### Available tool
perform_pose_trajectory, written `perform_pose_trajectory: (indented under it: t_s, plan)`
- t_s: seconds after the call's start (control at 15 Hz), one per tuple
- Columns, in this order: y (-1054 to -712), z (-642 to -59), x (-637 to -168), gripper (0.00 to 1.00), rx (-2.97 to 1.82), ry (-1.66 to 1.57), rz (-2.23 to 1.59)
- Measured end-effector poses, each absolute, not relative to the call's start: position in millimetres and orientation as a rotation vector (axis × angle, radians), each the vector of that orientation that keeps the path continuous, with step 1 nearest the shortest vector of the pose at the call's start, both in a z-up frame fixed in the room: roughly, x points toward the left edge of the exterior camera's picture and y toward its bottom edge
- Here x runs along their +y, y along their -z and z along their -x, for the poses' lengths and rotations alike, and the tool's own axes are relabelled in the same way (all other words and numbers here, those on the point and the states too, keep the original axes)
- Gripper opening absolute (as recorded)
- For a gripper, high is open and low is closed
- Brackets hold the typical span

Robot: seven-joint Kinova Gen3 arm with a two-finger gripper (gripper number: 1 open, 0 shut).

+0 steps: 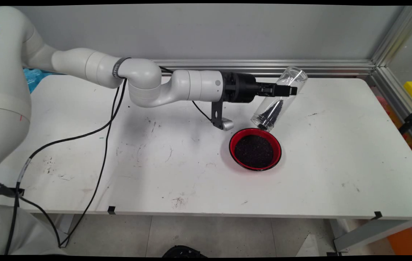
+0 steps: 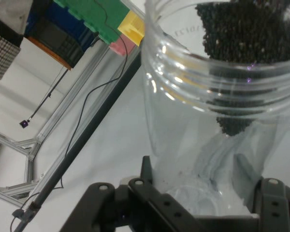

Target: Pour the black seasoning powder in the red bowl

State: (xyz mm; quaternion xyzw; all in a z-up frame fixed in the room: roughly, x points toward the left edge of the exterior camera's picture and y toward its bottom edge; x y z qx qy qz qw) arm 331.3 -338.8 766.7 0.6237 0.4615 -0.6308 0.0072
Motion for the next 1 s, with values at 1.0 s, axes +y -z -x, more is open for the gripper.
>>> perform_pose_trajectory:
  t_s: [1.0]
  plan:
    - [-772.7,-331.5,-336.4,0.0,1.509,1.943,-1.925]
